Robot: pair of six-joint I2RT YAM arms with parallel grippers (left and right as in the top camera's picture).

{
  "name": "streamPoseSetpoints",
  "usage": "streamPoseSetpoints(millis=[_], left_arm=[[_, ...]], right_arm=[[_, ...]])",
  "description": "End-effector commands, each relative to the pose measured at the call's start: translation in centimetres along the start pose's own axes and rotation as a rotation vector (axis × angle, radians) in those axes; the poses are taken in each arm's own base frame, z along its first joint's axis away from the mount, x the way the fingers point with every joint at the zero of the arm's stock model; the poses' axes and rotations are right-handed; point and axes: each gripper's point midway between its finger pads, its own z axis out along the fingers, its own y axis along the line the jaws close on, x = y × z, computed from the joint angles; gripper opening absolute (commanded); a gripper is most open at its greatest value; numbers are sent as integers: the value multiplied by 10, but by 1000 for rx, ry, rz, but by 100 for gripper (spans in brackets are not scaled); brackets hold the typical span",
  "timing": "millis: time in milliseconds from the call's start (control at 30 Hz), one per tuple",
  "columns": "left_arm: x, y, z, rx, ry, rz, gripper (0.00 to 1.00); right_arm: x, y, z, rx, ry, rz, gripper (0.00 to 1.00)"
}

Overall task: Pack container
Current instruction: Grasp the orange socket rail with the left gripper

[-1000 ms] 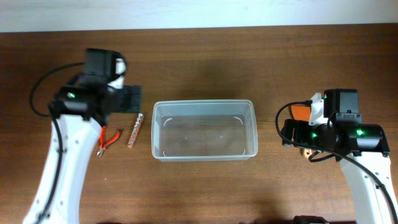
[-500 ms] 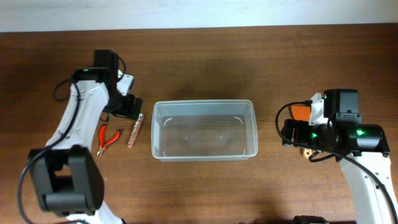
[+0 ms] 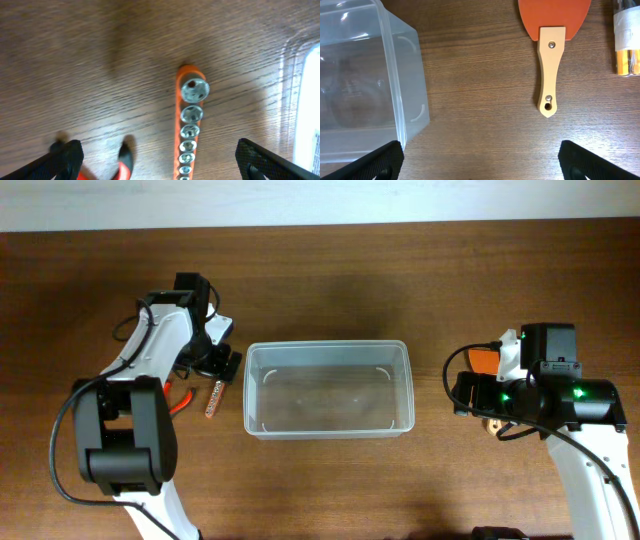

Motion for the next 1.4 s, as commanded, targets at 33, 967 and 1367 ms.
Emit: streamPoseSetpoints(millis=[33, 967, 1367], left_arm=[[1, -17, 13, 64, 21, 65, 99], [38, -32, 52, 87, 115, 68, 61], [39, -33, 52, 87, 120, 49, 2]], right_arm=[[-8, -2, -6, 12, -28, -6, 98], [-6, -2, -6, 13, -21, -5, 99], [-6, -2, -6, 13, -21, -5, 99]])
